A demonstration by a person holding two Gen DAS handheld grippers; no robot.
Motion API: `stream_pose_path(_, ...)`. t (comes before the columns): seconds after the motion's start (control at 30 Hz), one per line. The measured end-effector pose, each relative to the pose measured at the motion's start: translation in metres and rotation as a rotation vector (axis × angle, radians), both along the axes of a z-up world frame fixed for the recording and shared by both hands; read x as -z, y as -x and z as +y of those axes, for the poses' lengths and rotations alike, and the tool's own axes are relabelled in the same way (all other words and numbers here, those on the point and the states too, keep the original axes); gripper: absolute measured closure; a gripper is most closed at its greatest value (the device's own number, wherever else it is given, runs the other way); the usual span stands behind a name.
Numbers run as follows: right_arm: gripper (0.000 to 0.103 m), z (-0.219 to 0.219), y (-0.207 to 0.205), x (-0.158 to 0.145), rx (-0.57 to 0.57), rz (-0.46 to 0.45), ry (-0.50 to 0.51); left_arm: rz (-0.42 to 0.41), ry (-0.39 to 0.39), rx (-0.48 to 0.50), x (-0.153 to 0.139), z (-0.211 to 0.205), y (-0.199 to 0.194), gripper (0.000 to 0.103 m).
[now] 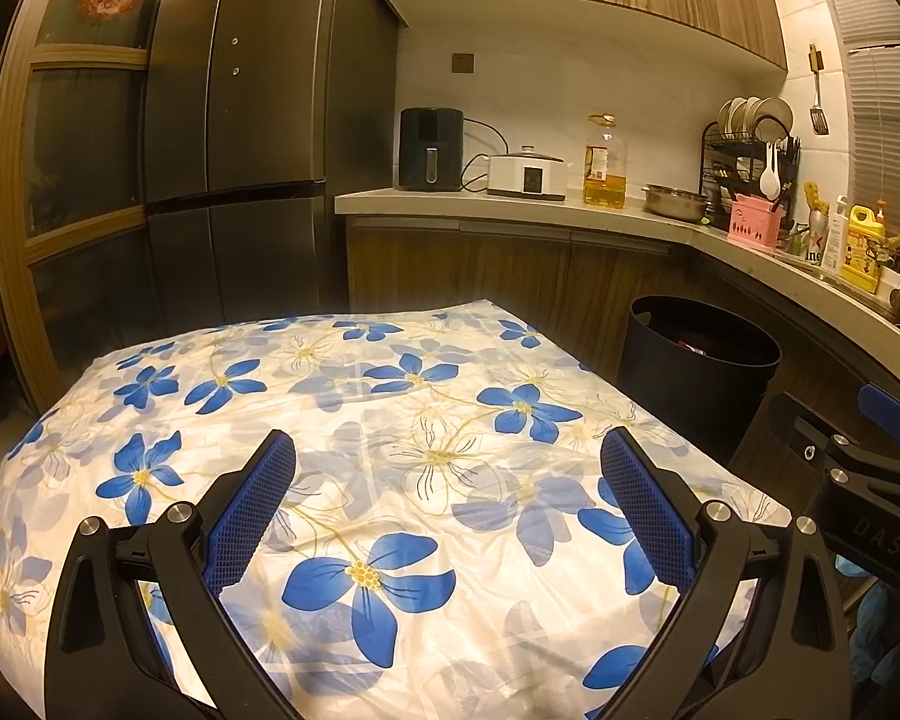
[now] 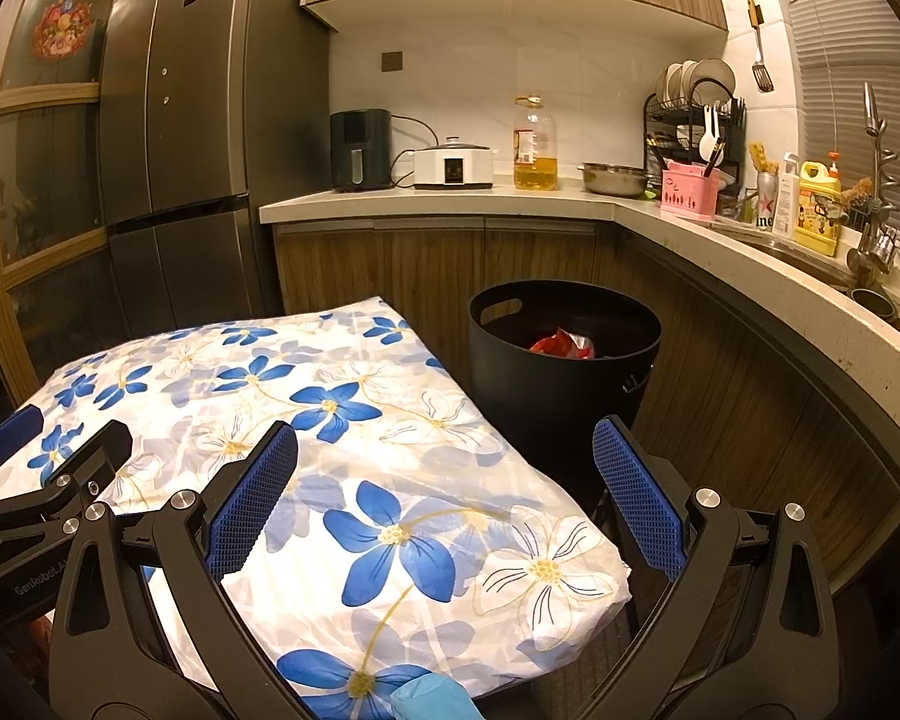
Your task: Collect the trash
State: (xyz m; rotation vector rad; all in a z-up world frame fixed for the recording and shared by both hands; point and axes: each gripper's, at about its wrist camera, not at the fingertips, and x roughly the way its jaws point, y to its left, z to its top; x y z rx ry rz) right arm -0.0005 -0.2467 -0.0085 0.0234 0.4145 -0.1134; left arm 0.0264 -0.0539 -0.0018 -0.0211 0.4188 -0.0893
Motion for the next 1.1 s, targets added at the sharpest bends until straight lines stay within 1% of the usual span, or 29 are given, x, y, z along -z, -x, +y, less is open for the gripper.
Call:
stream_pose_path(0.43,0.005,-0.002,0.001,-0.002,-0.001,-0.003,0.0,-0.002,-0.002,0.0,0.0,0.0,0.0,0.007)
stream_pose_path(0.5,0.005,-0.002,0.001,-0.002,0.0,-0.003,0.0,0.003,-0.004,0.005,0.0,-0.001,0.0,0.013)
stream_pose_path(0.6,0.005,-0.002,0.001,-0.002,0.0,-0.003,0.0,0.015,0.014,0.021,-0.001,0.0,-0.001,0.027)
stream_pose_path(0.73,0.005,-0.003,0.001,-0.003,0.001,-0.007,0.0,0.014,0.004,0.025,-0.001,-0.002,-0.001,0.034)
stream_pose_path(0.87,0.005,-0.004,0.001,-0.003,0.002,-0.007,-0.001,0.008,-0.011,0.036,0.001,-0.006,0.001,0.034)
stream_pose_path(0.9,0.005,-0.004,0.001,-0.004,0.003,-0.007,0.0,0.007,-0.024,0.038,0.001,-0.007,0.001,0.03)
stream_pose_path(1.0,0.005,-0.005,0.002,-0.004,0.005,-0.009,-0.002,0.004,-0.035,0.037,0.002,-0.01,0.002,0.015)
stream_pose_path(1.07,0.005,-0.005,0.003,-0.005,0.007,-0.011,-0.002,0.004,-0.035,0.038,0.002,-0.01,0.002,0.014)
stream_pose_path(1.1,0.005,-0.006,0.003,-0.004,0.008,-0.011,-0.003,0.006,-0.037,0.031,0.002,-0.009,0.002,0.008)
